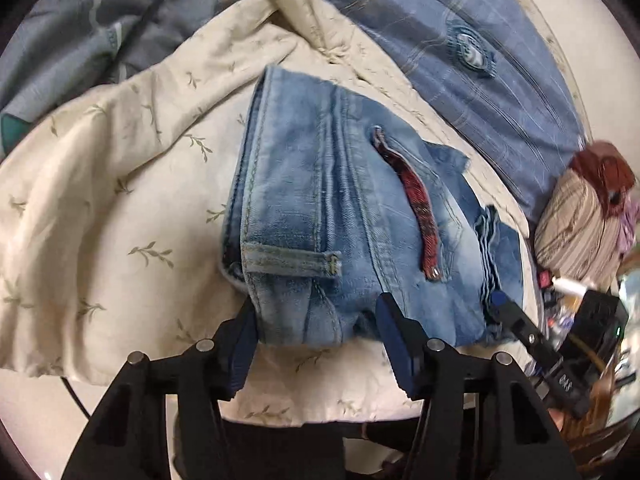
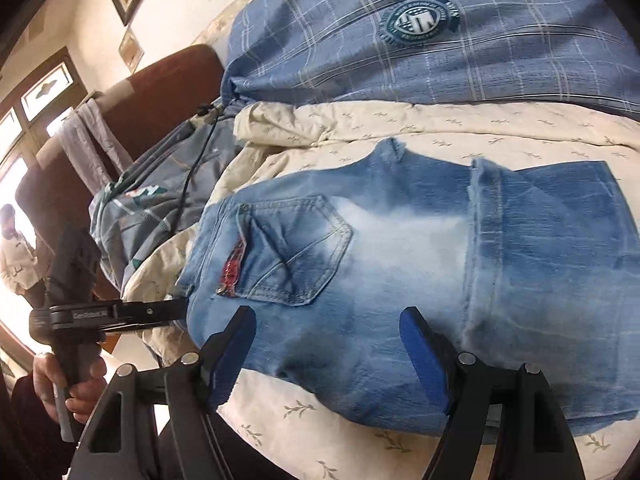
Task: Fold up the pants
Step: 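Grasp the folded end of the jeans with the left gripper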
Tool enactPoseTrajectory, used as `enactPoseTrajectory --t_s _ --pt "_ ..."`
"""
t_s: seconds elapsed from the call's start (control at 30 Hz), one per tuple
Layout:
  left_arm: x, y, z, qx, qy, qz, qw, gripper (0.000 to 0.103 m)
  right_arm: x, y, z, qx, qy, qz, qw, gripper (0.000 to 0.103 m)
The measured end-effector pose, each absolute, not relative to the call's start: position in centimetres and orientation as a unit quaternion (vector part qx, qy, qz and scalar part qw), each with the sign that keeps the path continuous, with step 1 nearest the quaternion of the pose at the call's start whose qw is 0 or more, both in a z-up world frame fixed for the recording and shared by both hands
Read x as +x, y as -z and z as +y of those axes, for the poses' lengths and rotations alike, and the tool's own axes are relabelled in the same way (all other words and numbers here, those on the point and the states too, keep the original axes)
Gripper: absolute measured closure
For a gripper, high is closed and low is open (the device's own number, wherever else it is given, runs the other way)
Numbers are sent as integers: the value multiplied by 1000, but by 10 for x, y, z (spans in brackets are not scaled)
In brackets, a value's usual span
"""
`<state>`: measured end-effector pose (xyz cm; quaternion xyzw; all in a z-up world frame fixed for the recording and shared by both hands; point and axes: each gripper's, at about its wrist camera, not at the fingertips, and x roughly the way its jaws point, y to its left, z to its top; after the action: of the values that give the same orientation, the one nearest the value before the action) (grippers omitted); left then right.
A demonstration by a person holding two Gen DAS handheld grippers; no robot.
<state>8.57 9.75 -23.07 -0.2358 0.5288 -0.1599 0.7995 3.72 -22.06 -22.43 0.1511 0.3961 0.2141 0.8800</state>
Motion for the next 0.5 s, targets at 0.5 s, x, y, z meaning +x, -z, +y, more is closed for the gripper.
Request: enactPoseTrajectory --t_s 0.5 --pt "121 211 75 -212 162 516 814 65 37 222 -237 175 -193 389 883 26"
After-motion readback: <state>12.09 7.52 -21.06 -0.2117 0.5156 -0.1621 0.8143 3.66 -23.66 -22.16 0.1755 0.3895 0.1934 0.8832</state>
